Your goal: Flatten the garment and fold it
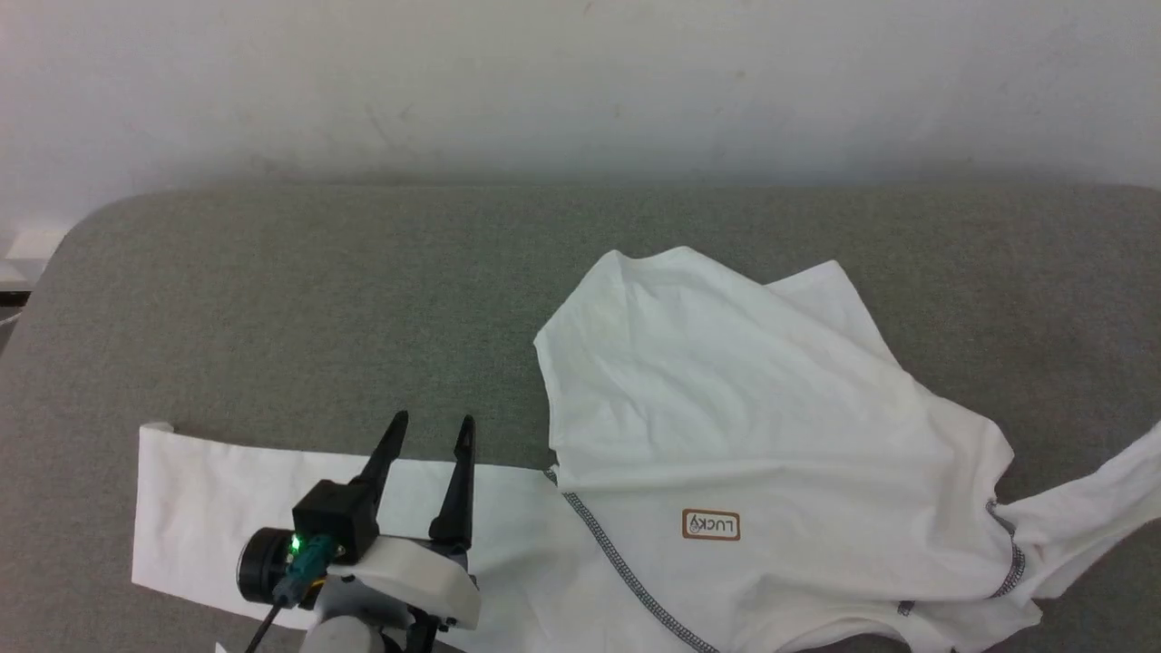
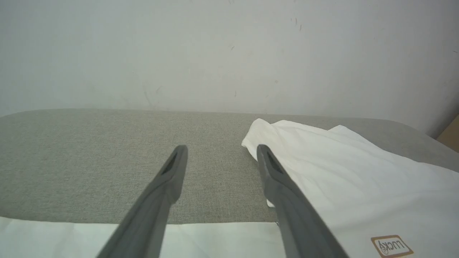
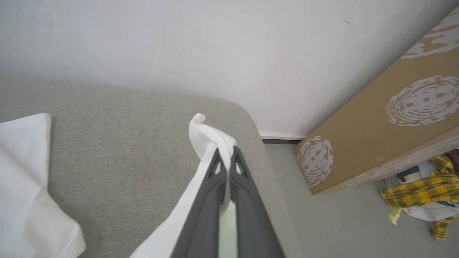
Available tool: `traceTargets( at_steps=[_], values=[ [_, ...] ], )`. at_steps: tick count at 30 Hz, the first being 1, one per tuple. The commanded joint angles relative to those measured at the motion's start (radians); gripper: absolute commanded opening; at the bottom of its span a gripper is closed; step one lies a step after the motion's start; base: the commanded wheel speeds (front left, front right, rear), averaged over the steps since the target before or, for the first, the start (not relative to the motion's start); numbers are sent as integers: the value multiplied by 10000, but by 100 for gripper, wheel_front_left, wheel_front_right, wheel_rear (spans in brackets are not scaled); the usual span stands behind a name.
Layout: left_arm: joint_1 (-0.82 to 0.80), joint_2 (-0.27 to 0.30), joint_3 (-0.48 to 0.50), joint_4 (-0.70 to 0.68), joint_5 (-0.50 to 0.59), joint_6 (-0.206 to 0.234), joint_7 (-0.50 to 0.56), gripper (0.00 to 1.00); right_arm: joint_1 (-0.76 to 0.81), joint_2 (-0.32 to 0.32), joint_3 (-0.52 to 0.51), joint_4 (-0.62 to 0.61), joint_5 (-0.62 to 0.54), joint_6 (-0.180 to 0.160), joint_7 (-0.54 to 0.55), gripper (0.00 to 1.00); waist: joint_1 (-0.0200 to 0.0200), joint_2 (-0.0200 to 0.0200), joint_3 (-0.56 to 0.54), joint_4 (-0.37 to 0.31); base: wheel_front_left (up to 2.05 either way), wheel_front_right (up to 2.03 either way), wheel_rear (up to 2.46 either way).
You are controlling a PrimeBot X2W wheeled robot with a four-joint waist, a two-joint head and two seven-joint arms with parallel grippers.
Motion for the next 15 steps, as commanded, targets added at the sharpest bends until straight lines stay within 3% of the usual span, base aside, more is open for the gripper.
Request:
traceTargets(
  at_steps=[1, 7, 15],
  values=[
    [43, -33, -21, -36, 14, -76, -57, 100, -87, 53, -109, -103, -306, -21, -73, 0, 2, -1, 222, 100, 0, 0, 0],
    [-342, -27, -93, -82, 132, -139, -57, 100, -987, -244, -509, 424, -1928, -21, -566, 0, 2, -1, 1114, 508, 0, 0, 0],
    [-905, -59, -228, -18, 232, -211, -57, 100, -2462, -585, -370, 3371, -3781, -21, -1954, 0, 2, -1, 1937, 1111, 0, 0, 0]
  ],
)
